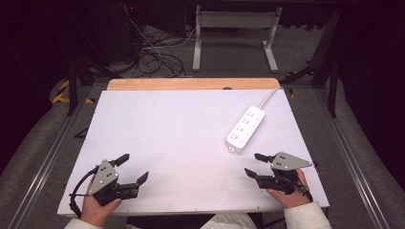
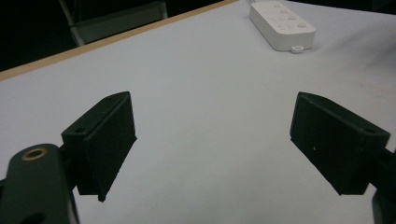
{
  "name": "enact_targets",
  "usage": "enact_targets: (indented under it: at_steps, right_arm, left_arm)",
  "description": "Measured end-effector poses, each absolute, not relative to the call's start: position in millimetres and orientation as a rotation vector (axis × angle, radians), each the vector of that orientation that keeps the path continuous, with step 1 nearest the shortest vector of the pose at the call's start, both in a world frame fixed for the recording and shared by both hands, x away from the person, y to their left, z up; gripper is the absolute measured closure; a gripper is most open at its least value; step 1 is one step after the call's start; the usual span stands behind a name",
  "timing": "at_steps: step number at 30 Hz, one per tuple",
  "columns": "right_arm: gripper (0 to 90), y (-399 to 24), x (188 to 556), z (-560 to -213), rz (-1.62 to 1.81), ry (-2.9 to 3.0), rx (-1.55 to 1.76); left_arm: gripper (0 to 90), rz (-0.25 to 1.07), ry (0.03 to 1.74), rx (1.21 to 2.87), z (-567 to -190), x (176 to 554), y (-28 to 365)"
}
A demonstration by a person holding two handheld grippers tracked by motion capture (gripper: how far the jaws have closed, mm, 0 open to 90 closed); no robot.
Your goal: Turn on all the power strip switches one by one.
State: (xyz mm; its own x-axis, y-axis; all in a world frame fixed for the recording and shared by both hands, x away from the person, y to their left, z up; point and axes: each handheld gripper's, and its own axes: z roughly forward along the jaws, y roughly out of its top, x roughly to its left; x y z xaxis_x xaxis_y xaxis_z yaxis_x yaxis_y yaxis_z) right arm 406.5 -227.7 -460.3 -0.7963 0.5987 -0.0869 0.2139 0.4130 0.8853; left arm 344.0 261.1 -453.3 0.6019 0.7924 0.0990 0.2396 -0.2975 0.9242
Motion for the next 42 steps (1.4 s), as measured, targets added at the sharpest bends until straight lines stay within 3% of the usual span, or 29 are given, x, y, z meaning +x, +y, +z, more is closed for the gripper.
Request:
enact_targets:
  at_steps: [32,42]
  right_arm:
    - [34.3,-223.3,405.6,-450.1,1.373,2.31,0.696]
    - [37.7,-224.2,416.5,-436.5,1.371,2.341,0.753]
  left_arm:
    - [12.9,0.696,0.831,1.846,-452.0,341.6,259.2]
    - [12.9,0.699,0.833,1.852,-452.1,341.9,259.2]
